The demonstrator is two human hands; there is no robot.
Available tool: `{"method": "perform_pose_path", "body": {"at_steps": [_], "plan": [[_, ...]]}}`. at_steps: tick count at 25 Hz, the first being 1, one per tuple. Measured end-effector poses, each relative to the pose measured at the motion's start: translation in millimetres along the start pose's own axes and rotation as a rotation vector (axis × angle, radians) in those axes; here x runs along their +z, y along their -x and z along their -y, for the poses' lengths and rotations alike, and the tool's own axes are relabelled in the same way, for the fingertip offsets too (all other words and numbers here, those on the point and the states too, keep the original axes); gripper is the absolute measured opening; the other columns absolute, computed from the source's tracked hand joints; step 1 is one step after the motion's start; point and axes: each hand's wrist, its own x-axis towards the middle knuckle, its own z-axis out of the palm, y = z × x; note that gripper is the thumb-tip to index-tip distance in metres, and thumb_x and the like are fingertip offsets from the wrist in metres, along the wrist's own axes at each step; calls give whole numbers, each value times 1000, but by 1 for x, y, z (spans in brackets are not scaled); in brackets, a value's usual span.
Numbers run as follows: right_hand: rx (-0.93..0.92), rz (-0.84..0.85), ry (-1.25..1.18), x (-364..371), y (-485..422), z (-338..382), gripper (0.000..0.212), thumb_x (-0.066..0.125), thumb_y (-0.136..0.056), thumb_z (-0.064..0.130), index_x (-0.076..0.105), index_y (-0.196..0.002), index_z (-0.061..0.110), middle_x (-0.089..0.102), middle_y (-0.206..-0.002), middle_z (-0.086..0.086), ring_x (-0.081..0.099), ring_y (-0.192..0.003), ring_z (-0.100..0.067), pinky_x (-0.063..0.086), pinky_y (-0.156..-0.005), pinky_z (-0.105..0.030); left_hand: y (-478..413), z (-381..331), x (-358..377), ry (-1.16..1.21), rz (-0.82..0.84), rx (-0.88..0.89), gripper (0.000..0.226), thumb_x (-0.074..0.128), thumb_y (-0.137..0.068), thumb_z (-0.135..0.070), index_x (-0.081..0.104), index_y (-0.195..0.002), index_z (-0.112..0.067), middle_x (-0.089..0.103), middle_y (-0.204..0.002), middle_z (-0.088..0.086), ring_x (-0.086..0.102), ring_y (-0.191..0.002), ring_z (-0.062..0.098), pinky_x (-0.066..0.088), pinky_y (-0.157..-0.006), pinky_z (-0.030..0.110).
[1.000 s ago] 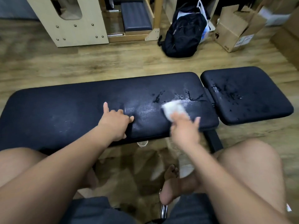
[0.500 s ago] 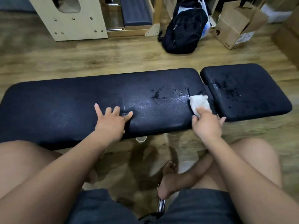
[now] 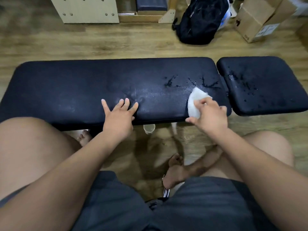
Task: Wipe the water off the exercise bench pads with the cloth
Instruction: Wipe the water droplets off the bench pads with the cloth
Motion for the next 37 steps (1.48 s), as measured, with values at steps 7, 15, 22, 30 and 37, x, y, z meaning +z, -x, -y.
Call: {"method": "perform_pose_path", "body": {"at_steps": [7,15,22,30,37], "plan": [[-303,-69,-94,8,20,106,55,41,-88,58,52,-129,24,47,-125,0,43,-117,-25,32,-90,-43,-1,1,-4,21,-3,5,54,35,-103,-32,15,-153,-32,18,-159,-2,15,-148,16,0,-109,74],[359,-46,-216,0,-12,-25,41,36,-86,35,61,-113,17,52,-137,-9,50,-120,-33,36,-103,-55,-28,7,-21,107,-6,-26,72,68,-84,-37,27,-144,-34,38,-139,3,36,-127,28,24,-112,57],[-245,75,-194,5,14,167,57,32,-97,43,28,-150,23,20,-160,2,12,-148,-16,-3,-118,-53,-32,4,-23,118,44,-76,71,69,-81,-35,33,-141,-28,30,-146,4,30,-131,30,20,-113,58],[255,3,-77,5,-6,-5,44,37,-88,37,56,-125,23,58,-133,-8,38,-136,-19,13,-113,-61,4,16,-12,133,-117,-203,73,56,-85,-64,35,-142,-23,22,-154,9,31,-133,31,14,-116,58],[175,-109,-128,3,-2,78,53,29,-93,36,65,-107,0,64,-117,-17,52,-118,-33,41,-91,-44,4,45,-22,411,-45,-267,77,70,-67,-69,49,-131,-31,39,-138,-2,32,-129,26,26,-114,50]]}}
